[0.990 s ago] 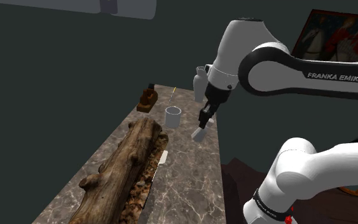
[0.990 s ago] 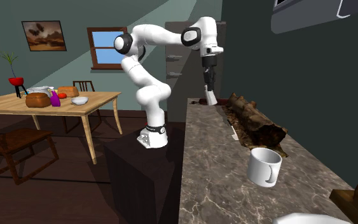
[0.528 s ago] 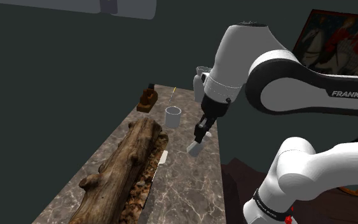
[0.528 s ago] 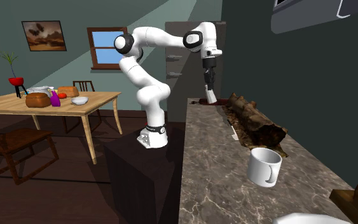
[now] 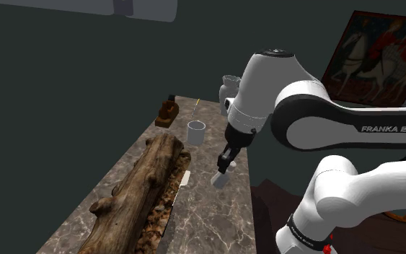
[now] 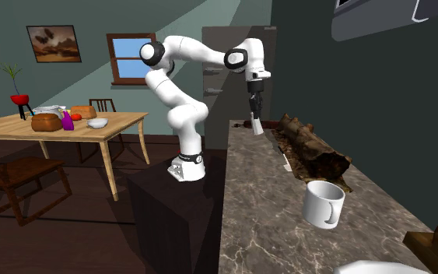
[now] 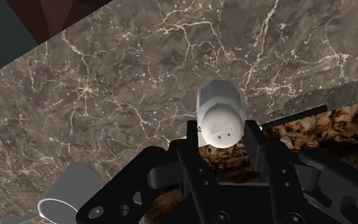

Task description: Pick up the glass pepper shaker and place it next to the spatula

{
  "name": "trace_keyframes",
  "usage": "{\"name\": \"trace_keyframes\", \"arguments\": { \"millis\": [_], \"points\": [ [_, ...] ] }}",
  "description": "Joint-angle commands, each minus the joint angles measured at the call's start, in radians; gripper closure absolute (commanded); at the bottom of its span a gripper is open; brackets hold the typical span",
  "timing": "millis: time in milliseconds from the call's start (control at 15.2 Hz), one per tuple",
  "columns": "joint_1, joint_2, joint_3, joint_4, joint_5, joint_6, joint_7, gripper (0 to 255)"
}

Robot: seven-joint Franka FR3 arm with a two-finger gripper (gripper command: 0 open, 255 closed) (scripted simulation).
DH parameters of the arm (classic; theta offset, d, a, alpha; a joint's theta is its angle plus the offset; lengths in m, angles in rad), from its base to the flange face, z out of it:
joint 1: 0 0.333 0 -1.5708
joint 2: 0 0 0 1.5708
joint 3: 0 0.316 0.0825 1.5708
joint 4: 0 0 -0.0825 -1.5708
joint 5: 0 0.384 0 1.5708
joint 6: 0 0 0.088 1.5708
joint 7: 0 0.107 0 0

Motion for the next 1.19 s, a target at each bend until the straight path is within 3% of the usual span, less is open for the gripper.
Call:
{"name": "trace_keyframes", "arguments": {
  "millis": [0,1122],
  "points": [
    [0.003,0.003,0.008,-0.026,0.007,0.029,0.001,255],
    [0.025,0.081,0.091,-0.211,0.071,0.288,0.02,255]
  ]
}}
